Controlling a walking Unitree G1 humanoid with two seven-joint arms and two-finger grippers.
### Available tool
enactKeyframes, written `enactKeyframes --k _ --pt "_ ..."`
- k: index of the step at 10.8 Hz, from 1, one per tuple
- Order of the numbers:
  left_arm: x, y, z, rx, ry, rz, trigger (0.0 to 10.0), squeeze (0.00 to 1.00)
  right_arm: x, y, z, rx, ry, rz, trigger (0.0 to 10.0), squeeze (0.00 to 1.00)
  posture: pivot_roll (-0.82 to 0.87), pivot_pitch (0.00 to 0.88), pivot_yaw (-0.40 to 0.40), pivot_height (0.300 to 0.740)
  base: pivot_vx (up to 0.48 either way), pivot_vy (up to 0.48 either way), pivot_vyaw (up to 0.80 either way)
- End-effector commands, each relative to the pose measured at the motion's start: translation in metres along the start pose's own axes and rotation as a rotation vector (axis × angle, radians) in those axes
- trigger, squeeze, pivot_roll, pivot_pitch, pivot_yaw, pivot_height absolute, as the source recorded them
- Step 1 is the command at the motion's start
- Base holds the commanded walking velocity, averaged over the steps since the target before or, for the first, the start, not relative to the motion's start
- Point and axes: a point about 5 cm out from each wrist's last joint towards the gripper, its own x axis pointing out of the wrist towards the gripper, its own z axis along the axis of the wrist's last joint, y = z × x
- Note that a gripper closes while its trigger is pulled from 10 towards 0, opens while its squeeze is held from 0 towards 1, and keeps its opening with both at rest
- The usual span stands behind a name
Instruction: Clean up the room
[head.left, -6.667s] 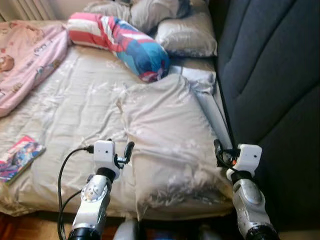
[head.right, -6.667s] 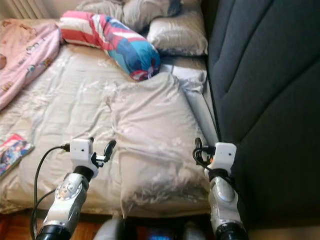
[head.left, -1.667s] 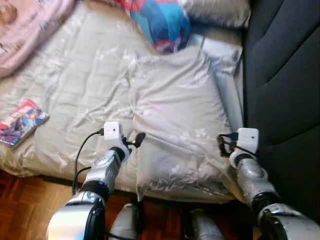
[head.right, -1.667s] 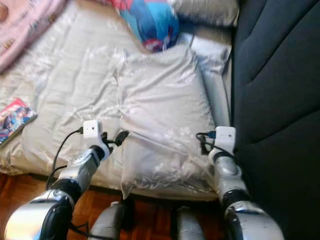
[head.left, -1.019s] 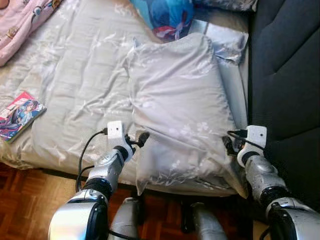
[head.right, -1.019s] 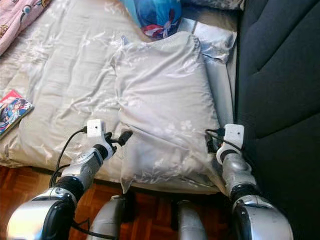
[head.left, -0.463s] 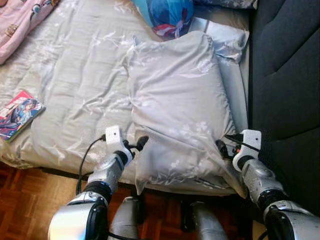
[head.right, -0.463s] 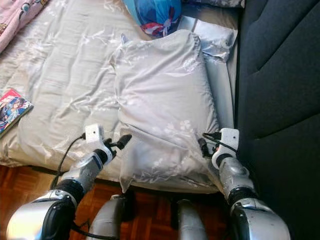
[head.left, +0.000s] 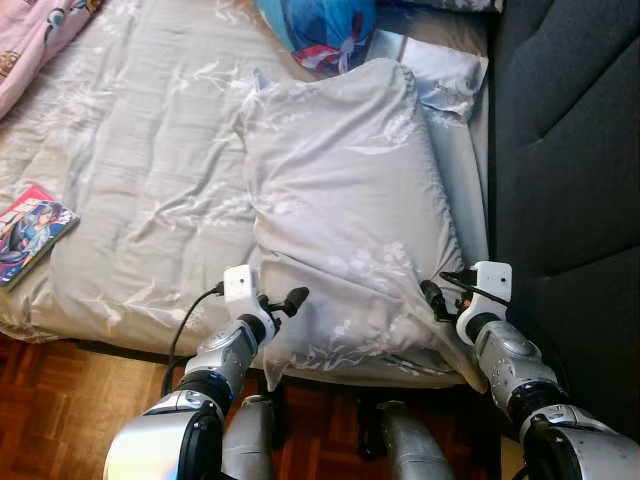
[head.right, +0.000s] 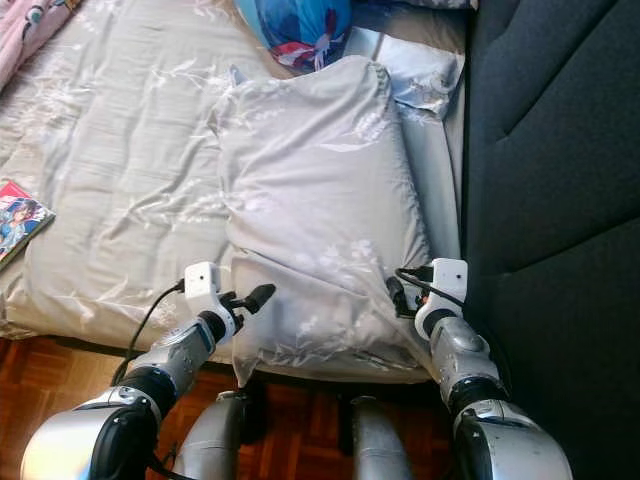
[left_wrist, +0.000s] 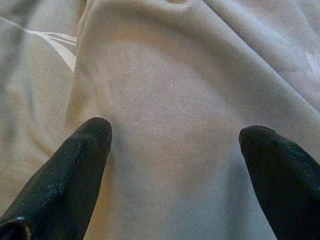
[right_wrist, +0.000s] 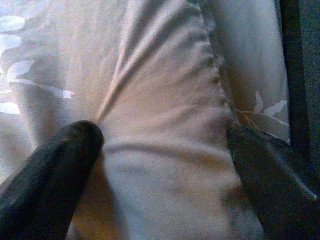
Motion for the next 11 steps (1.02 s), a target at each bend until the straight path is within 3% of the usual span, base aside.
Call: enactKeyframes --k 1,8,11 --pt "-0.004 0.005 -0.019 0.021 0.068 0.038 10.0 0.0 -0.007 -0.001 -0.029 0.003 0.091 0.005 10.0 0.0 0.02 0.539 -0.01 0.714 0.0 0.0 0.0" --pt "-0.01 0.015 -0.031 0.132 0.089 0.184 10.0 0.0 -0.008 0.01 -0.038 -0.02 0.1 0.067 10.0 0.0 -0.01 0.579 -0.034 0.714 0.0 0.0 0.0" --pt "-0.018 0.028 -0.041 0.103 0.113 0.227 10.0 0.0 -0.008 0.015 -0.041 -0.038 0.112 0.091 10.0 0.0 -0.02 0.576 -0.038 0.714 0.0 0.0 0.0"
